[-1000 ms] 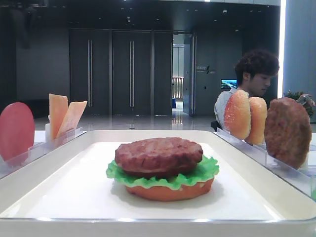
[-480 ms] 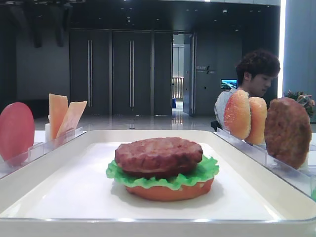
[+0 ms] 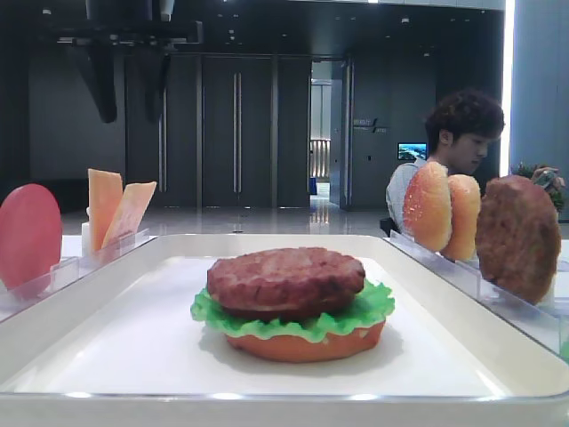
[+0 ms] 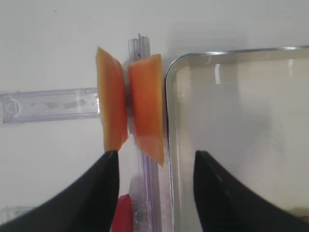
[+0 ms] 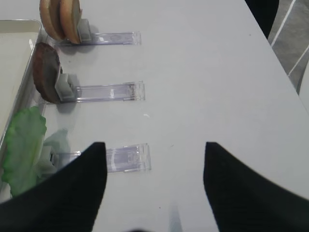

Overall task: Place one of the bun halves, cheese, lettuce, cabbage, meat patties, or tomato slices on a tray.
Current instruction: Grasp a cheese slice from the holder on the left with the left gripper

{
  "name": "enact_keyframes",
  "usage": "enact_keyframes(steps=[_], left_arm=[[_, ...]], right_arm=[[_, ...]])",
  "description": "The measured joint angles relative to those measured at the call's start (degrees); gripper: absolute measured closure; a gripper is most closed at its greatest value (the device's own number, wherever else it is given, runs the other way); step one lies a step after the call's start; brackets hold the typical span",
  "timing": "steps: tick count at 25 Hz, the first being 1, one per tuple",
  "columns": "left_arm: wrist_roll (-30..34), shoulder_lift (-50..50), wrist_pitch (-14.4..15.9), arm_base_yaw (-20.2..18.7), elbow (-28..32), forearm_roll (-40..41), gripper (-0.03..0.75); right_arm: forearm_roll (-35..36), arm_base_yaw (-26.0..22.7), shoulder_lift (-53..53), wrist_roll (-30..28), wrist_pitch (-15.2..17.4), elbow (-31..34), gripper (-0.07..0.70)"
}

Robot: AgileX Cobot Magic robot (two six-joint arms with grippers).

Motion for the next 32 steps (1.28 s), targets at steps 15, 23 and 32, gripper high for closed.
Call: enact_keyframes(steps=[15, 23, 32], left_arm=[[-2.7, 1.4, -4.3, -0.1, 0.0, 2.7, 0.328], [-2.9, 3.9, -5.1, -0.1, 0.0, 2.7, 0.328], [-3.0, 7.4, -5.3, -0.1, 0.0, 2.1, 0.328]], right_arm=[[0.0, 0.0, 0.0, 0.0, 0.0, 0.0, 0.213], [0.0, 0.0, 0.0, 0.0, 0.0, 0.0, 0.213], [0.0, 0.0, 0.0, 0.0, 0.0, 0.0, 0.216]])
